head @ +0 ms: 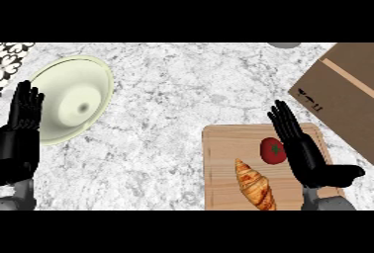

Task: Pick the tomato from the cutting board and place it in the cardboard box

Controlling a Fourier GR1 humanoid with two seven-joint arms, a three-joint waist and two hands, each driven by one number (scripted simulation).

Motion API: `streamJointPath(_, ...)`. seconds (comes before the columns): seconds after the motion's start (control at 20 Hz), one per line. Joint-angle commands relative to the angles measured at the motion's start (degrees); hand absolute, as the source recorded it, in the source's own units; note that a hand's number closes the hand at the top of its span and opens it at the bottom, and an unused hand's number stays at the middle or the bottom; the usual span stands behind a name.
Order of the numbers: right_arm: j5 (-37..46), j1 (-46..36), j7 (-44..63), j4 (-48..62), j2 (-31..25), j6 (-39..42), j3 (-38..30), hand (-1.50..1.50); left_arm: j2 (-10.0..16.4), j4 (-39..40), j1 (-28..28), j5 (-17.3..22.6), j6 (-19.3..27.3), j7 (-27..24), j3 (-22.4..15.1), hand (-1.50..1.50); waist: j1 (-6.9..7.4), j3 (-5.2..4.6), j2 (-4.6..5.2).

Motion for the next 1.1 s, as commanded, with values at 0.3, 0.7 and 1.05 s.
streamJointPath(0.3,10.43,-6.1,4.26,-1.72,-20.93,-2.38,-13.06,-1.5,-0.1,3.2,2.43,9.43,-8.68,12.34,-0.33,0.0,-3.88,-0.49,-1.63)
streamJointPath(0.7,5.03,2.74,-16.29,-10.27,-15.18,3.43,-16.97,-1.5,2.51,2.29,0.13,13.74,-13.73,19.44,1.74,0.0,-2.17,0.18,-1.74)
streamJointPath(1.05,21.97,5.12,2.39,-17.61,-31.88,5.51,-11.41,-1.5,2.14,-0.68,1.72,14.6,-12.74,21.43,1.94,0.0,-1.78,-0.16,-1.94)
